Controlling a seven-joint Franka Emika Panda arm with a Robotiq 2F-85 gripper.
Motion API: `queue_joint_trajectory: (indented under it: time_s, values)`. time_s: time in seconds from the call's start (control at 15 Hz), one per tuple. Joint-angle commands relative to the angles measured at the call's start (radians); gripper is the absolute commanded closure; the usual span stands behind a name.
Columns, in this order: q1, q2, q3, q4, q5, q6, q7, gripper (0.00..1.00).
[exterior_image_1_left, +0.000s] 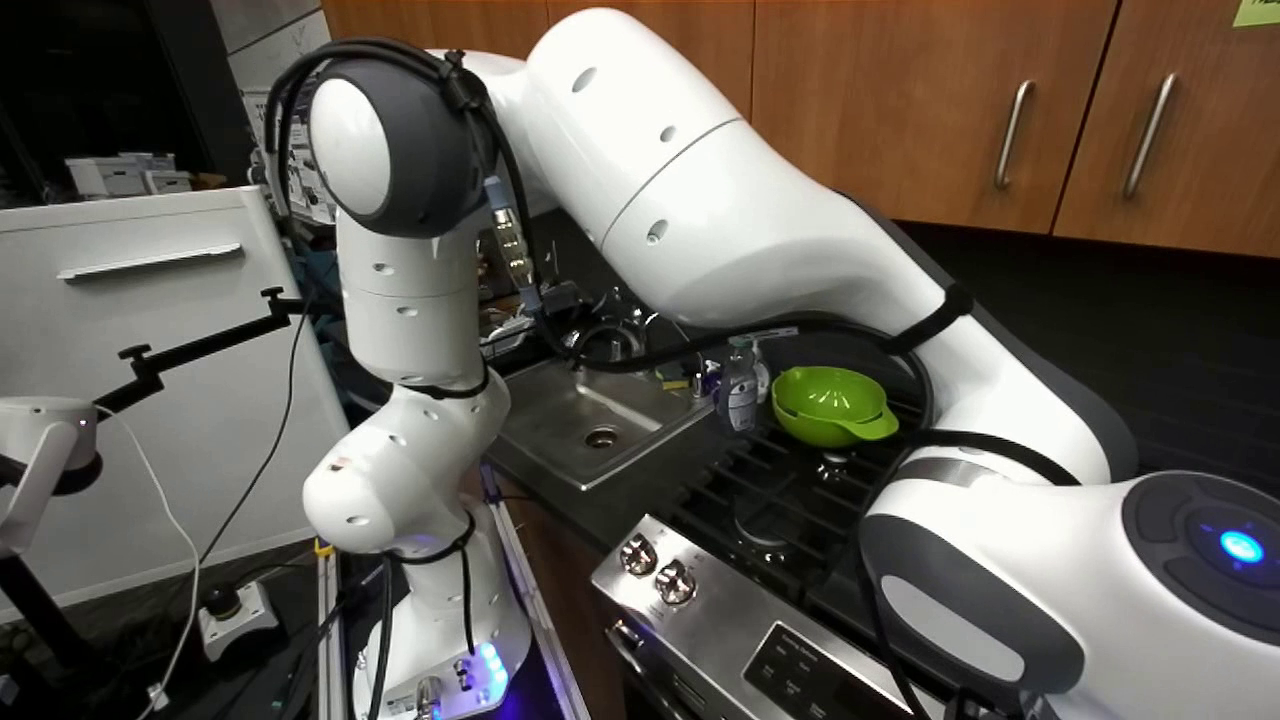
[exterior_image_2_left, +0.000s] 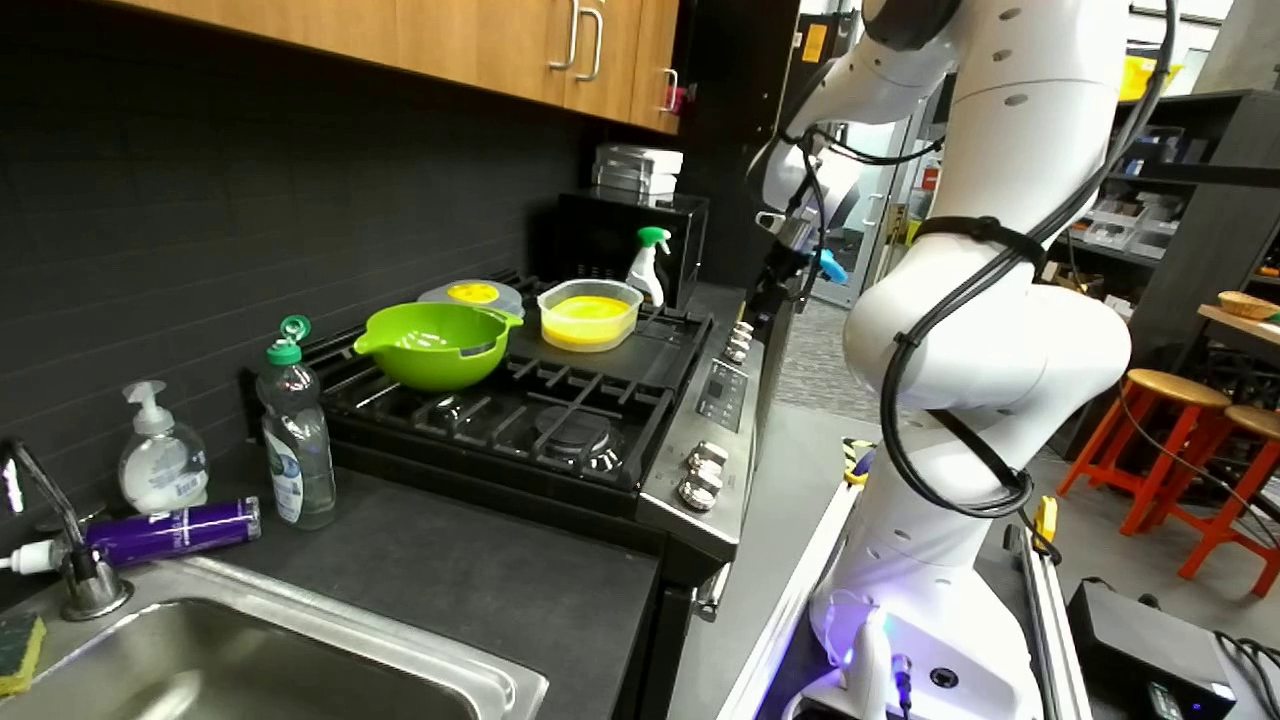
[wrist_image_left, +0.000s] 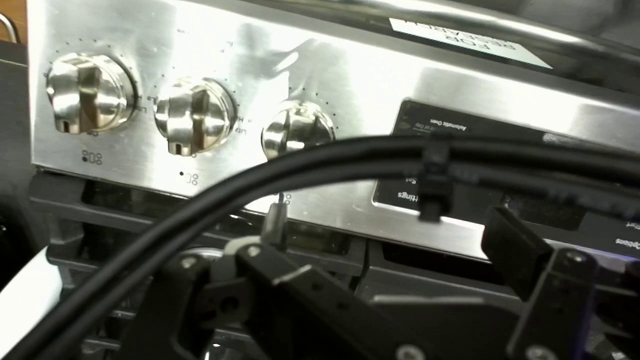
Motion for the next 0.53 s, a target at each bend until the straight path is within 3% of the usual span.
queue_joint_trajectory:
  time_s: [0.0, 0.47]
  values:
    - [0.011, 0.031, -0.004, 0.034, 0.022, -0.018, -0.021, 0.0]
    - [-0.004, 0.121, 0.01, 0.094, 0.017, -0.01, -0.02, 0.0]
